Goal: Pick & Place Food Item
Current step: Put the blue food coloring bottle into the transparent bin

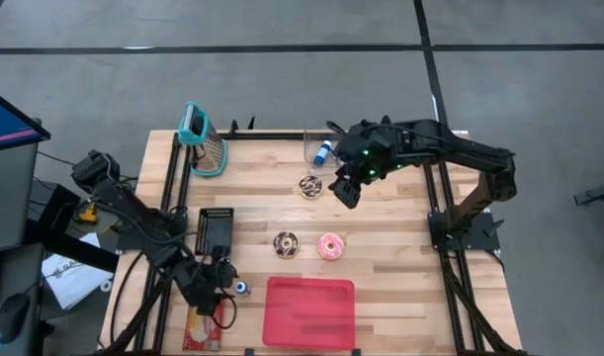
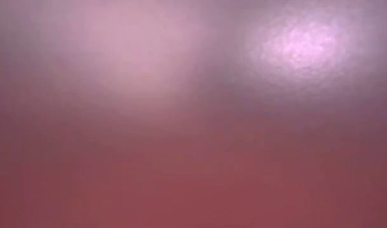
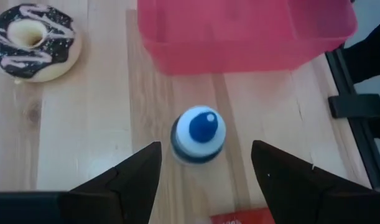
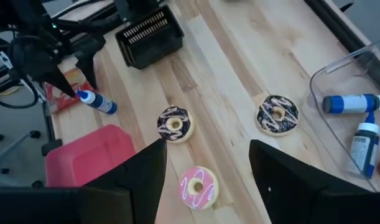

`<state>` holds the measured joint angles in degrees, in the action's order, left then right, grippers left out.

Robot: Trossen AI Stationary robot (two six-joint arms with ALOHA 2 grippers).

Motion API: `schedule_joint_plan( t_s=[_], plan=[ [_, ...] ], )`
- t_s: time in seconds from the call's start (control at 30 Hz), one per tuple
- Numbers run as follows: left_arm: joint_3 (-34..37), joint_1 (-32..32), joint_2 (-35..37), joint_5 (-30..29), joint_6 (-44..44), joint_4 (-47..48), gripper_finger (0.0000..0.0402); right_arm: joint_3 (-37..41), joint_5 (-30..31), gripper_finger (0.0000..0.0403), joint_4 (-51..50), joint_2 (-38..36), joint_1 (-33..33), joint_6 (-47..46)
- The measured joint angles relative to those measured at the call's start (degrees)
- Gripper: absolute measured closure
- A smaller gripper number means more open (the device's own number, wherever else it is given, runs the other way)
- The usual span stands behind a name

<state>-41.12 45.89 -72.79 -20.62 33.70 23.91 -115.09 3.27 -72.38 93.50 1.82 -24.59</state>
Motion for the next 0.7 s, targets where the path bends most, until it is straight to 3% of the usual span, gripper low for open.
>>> schedule_joint_plan(
  t_s=[0.37,0.5,0.7],
  plan=[
    [4.62,-5.25,0.0,2.18,-3.82,-8.3,0.0161,0.04,1.29,0.0182,0.92,0.35,-1.18,-2.83],
    [6.28,-6.78,0.09,6.2,-3.72,-10.57,0.0186,0.04,1.3,0.0182,0.63,0.21,-1.29,-3.51],
    [6.51,-7.02,0.04,5.84,-5.1,-12.19,0.0232,0.04,1.3,0.0182,0.63,0.17,-1.49,-3.51]
  ],
)
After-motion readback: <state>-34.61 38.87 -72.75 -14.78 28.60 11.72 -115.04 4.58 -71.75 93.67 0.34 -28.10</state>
